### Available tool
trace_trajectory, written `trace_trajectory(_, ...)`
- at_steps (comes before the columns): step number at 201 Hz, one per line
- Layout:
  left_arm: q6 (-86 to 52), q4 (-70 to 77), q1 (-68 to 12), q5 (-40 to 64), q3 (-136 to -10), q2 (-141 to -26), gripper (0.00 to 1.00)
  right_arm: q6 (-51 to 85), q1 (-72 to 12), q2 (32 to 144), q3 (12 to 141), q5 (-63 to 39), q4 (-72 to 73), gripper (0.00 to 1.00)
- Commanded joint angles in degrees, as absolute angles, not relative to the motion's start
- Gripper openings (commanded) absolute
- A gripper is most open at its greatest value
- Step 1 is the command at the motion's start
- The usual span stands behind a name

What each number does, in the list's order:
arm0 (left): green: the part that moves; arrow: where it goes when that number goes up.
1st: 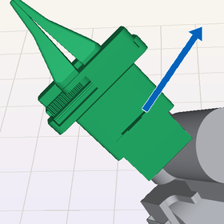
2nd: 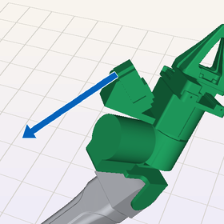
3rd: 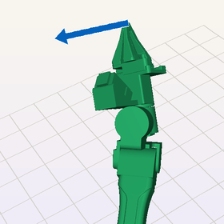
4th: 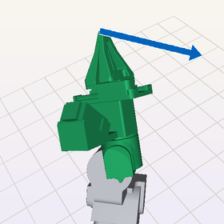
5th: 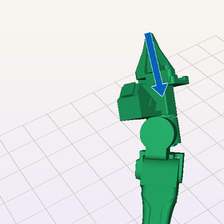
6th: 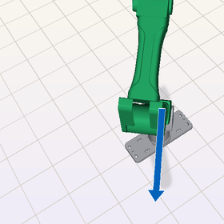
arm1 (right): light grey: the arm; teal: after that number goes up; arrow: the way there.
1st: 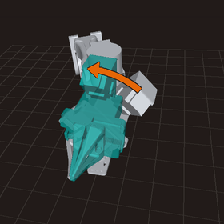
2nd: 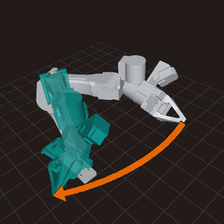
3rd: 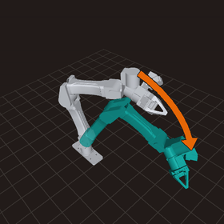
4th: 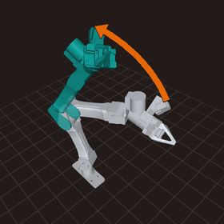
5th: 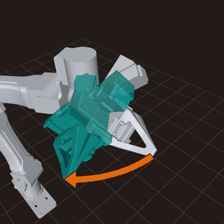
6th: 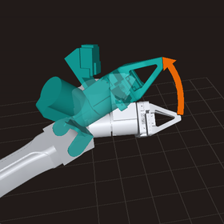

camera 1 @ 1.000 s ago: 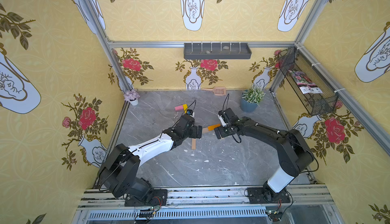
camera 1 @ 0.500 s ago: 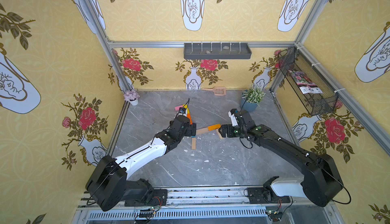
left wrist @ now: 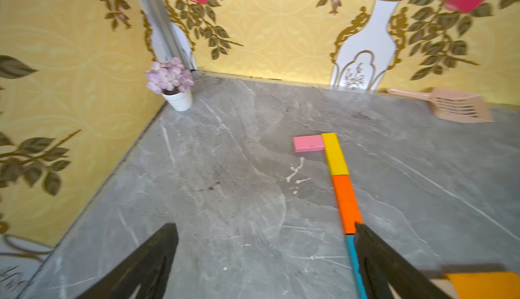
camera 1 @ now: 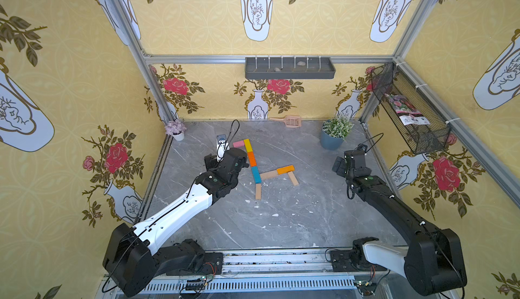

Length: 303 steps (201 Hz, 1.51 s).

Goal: Assemble a giraffe with building blocks
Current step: Reset both arms

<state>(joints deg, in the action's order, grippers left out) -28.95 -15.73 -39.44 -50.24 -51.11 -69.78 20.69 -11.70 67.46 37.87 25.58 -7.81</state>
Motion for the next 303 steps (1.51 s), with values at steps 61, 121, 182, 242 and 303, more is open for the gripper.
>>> trace_trajectory(61,-18.36,0.16,-39.08,-54.45,-34.76,-59.17,0.99,2.80,-4.66,70.29,19.66,19.81,31.41,0.98)
trace_trajectory(121,-7.71,11.59,-36.77,-51.89,-26.54,-54.50,0.99,4.33,-3.24,78.85,10.29,21.00,57.38,0.98)
trace_trajectory(182,-3.44,21.66,-31.71,-43.01,-21.26,-55.28,0.99,5.60,-0.02,79.97,13.49,13.95,52.05,0.98)
trace_trajectory(242,4.19,28.93,-19.98,-37.01,-20.59,-57.73,0.99,2.58,0.14,83.33,8.31,9.53,64.95,0.97)
trace_trajectory(303,2.30,42.37,-11.00,-28.21,-13.76,-62.01,0.99,3.74,0.53,82.35,8.79,8.80,62.45,0.98)
